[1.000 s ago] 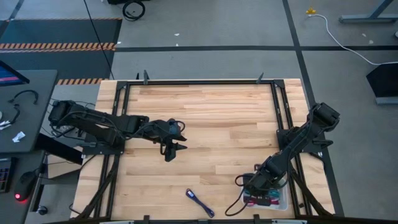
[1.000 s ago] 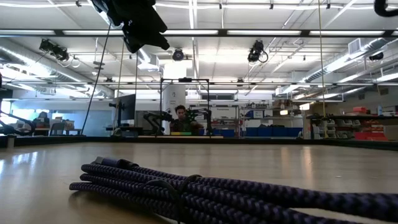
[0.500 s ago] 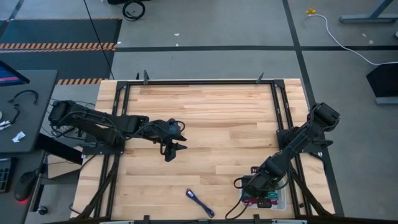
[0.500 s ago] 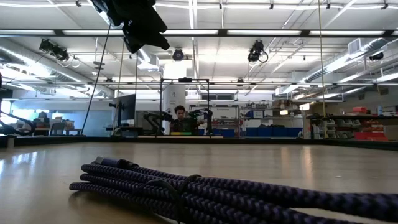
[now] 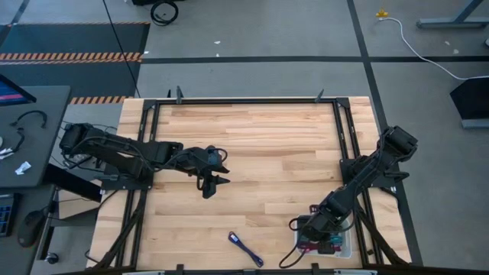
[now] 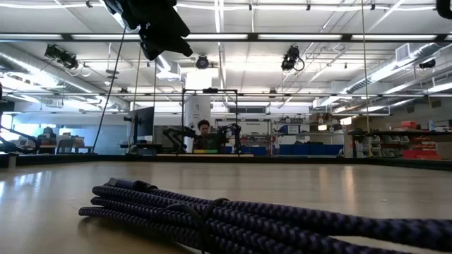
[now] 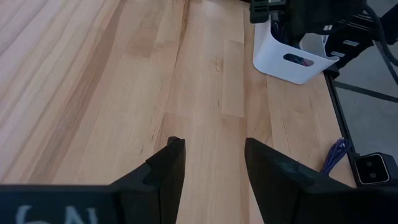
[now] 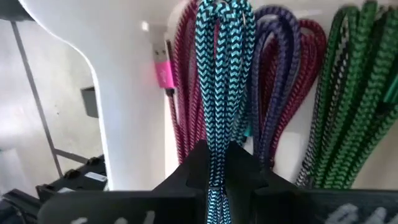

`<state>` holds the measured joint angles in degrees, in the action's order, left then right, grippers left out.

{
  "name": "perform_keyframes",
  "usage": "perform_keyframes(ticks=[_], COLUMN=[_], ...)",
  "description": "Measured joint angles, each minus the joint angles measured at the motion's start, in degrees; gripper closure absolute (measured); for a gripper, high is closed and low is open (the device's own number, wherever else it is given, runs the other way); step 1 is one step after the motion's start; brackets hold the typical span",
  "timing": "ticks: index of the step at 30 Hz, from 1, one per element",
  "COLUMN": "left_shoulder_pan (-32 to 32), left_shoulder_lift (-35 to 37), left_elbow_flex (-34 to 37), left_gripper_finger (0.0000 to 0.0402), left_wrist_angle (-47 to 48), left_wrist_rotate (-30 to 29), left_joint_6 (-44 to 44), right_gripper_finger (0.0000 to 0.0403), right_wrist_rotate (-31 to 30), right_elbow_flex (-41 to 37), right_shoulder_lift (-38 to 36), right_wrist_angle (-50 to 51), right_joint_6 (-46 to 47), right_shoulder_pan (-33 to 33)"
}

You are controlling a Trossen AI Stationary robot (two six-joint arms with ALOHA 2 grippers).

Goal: Pick and place USB-C Cables
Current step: Put the blue USB cable into the white bin

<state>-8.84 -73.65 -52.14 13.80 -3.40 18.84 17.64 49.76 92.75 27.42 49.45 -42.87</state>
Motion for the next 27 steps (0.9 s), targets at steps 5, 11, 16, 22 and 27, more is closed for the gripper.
perform_keyframes(ticks=[5,11,16,22,27], left_shoulder_pan=[0.0,0.0,0.1,0.1,0.1], left_shoulder_lift=[0.0,0.0,0.0,0.0,0.0], left_elbow_flex=[0.0,0.0,0.0,0.0,0.0], left_gripper_finger=[0.023,0.023,0.023,0.023,0.023], left_wrist_angle=[0.0,0.0,0.0,0.0,0.0], left_wrist_rotate=[0.0,0.0,0.0,-0.6,-0.7], left_joint_6=[0.0,0.0,0.0,-0.1,-0.1], right_gripper_finger=[0.0368,0.0365,0.0364,0.034,0.0284], right_wrist_rotate=[-0.2,0.3,2.9,3.6,4.3], right_elbow_flex=[-0.9,-1.0,-1.0,-1.1,-0.7], right_shoulder_lift=[-0.1,-0.1,0.0,0.0,0.0], right_wrist_angle=[-1.5,-2.3,-2.3,-2.3,-1.7], right_joint_6=[-1.2,-4.5,-2.6,1.3,2.1], right_shoulder_pan=[-1.0,-3.2,-4.3,-4.8,-4.8])
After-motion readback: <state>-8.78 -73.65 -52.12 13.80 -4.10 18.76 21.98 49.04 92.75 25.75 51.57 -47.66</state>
